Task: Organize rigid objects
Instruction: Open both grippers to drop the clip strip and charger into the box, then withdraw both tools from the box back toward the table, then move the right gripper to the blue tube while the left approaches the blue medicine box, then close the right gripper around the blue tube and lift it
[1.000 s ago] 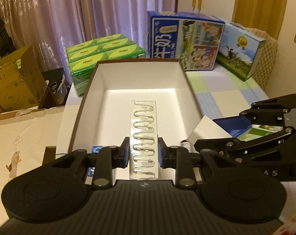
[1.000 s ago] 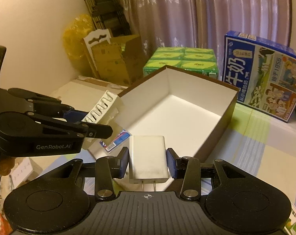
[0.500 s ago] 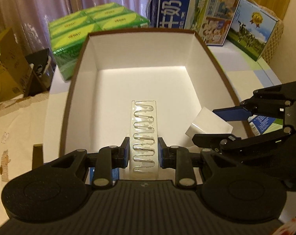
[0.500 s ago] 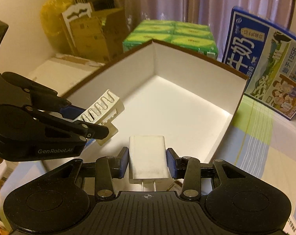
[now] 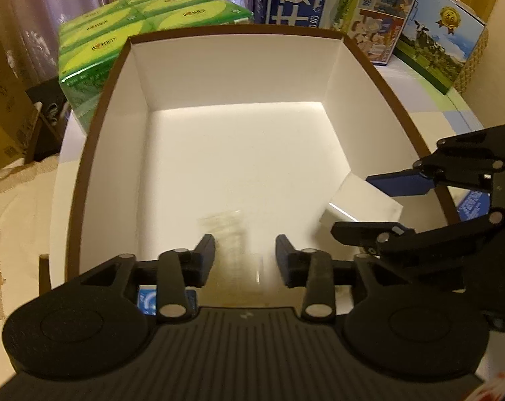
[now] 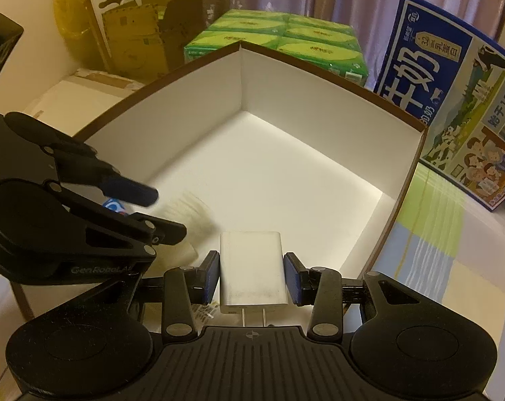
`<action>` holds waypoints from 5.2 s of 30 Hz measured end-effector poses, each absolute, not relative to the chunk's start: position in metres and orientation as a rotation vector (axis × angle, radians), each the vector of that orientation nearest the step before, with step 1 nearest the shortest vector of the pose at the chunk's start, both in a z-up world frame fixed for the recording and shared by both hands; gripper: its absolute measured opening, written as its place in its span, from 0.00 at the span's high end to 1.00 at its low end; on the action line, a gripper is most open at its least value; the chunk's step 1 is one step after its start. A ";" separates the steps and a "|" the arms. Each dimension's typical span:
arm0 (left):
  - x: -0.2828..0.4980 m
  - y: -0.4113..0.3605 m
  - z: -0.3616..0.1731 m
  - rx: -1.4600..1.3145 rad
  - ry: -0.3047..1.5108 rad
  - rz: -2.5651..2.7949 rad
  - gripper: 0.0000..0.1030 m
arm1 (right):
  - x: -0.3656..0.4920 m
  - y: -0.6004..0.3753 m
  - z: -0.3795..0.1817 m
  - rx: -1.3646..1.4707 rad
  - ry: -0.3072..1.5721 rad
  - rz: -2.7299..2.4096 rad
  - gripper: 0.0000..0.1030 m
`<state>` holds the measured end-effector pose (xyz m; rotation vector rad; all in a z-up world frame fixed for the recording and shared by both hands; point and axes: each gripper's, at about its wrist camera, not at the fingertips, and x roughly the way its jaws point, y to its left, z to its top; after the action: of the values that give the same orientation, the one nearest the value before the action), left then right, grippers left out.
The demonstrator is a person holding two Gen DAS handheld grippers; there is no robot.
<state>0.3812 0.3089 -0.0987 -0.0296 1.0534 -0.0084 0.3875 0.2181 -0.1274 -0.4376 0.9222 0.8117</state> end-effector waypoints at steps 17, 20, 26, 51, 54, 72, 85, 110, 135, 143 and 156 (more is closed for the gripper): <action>0.380 0.325 -0.091 -0.053 1.036 0.016 0.57 | 0.394 0.217 -0.121 -0.367 0.865 0.791 0.49; 0.378 0.328 -0.089 -0.063 1.035 0.018 0.51 | 0.392 0.213 -0.116 -0.357 0.853 0.806 0.40; 0.371 0.326 -0.085 -0.056 1.027 0.016 0.50 | 0.383 0.208 -0.111 -0.372 0.865 0.823 0.40; 0.323 0.317 -0.045 -0.035 0.956 0.034 0.50 | 0.338 0.181 -0.078 -0.288 0.823 0.830 0.40; 0.312 0.313 -0.036 -0.037 0.938 0.031 0.50 | 0.330 0.173 -0.071 -0.268 0.809 0.828 0.40; 0.246 0.265 0.001 -0.046 0.865 0.014 0.50 | 0.277 0.104 -0.040 -0.129 0.777 0.808 0.40; 0.209 0.206 0.002 -0.085 0.877 -0.019 0.50 | 0.245 0.036 -0.035 -0.065 0.804 0.790 0.40; 0.206 0.076 -0.050 -0.097 1.000 -0.172 0.50 | 0.229 -0.109 -0.072 0.044 0.951 0.620 0.40; 0.258 0.041 -0.102 -0.049 1.098 -0.147 0.50 | 0.271 -0.113 -0.121 -0.166 0.949 0.685 0.40; 0.278 0.048 -0.122 -0.052 1.131 -0.121 0.50 | 0.298 -0.089 -0.150 -0.306 0.954 0.767 0.40; 0.295 0.055 -0.136 -0.053 1.161 -0.114 0.50 | 0.324 -0.063 -0.182 -0.465 0.987 0.845 0.41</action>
<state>0.2946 0.0545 -0.1360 -0.0530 1.1607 -0.1136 0.3236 -0.0629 -0.1818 -0.4653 0.9872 0.8454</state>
